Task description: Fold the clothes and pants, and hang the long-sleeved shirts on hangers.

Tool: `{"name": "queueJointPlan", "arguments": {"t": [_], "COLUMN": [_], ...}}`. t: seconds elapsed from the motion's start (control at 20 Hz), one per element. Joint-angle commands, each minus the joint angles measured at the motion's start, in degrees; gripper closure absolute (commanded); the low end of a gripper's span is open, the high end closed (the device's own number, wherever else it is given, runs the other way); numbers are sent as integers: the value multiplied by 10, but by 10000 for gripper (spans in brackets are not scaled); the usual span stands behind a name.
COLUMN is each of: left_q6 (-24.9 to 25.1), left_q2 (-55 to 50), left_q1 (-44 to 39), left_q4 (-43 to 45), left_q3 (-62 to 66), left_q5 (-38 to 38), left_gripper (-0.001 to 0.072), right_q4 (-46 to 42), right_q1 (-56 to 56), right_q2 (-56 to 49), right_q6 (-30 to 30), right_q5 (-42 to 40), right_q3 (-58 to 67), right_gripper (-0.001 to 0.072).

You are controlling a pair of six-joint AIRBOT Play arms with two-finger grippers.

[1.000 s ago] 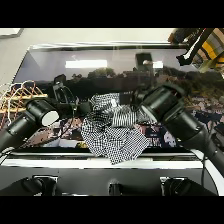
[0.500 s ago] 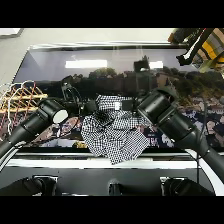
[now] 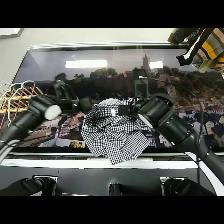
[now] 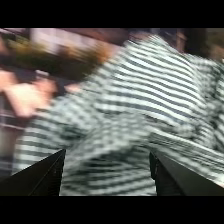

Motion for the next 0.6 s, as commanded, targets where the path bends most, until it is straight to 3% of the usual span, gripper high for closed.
{"name": "queueJointPlan", "arguments": {"t": [0.0,0.25,0.4,0.55], "left_q6": [126,346,393,378], "left_q2": [65,143,143,141], "left_q1": [113,391,500,565], "left_q4": [1,21,21,21], "left_q3": [2,-29,-29,-29], "left_q5": [-120,-223,-243,-222], "left_gripper": [111,112,114,113], "right_q4": [10,40,44,44], "right_q1": [0,0,0,0], "right_q2": [13,13,13,13], "right_q6": [0,-19,-26,-26], "right_q5": [12,13,13,13], "right_q3": [-1,-1,-1,-1], "right_gripper": [678,678,678,678]}}
